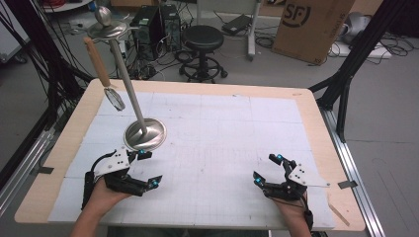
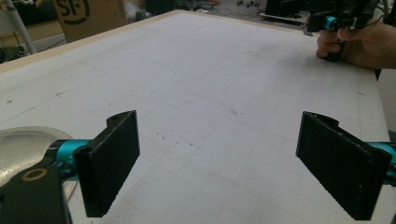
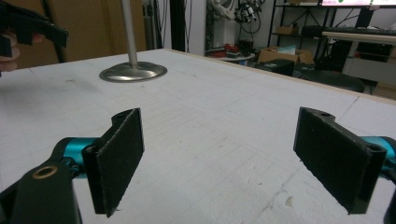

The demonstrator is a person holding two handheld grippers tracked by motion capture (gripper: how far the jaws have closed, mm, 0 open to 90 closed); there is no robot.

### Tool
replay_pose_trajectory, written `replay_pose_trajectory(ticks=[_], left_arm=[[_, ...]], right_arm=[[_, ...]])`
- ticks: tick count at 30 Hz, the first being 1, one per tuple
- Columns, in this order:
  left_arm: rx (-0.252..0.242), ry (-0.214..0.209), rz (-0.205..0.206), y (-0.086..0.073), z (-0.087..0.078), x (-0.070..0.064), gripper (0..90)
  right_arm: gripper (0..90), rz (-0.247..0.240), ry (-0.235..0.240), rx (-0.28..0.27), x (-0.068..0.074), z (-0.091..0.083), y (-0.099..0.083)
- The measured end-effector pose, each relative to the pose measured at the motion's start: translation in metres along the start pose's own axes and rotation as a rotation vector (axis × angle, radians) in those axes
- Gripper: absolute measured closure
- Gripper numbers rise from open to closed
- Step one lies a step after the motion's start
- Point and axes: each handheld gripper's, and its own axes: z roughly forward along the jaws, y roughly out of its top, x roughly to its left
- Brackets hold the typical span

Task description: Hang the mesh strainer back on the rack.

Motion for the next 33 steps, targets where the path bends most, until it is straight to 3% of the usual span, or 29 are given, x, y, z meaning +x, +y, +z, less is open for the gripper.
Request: replay_pose_trajectory(ticks=[18,33], left_arm=[[-0.093,0.068,-0.027,-0.0032,-0.0053,0.0070,13.5],[-0.131,0.062,-0.038,-0.0019,-0.0101,0.0066,13.5]], right_arm=[[15.2,0.006,0.002,-0.003,-0.0007,-0.0004,-0.0002],[15.3,-0.004,-0.003,0.006,0.0005,0.0003,0.0001]])
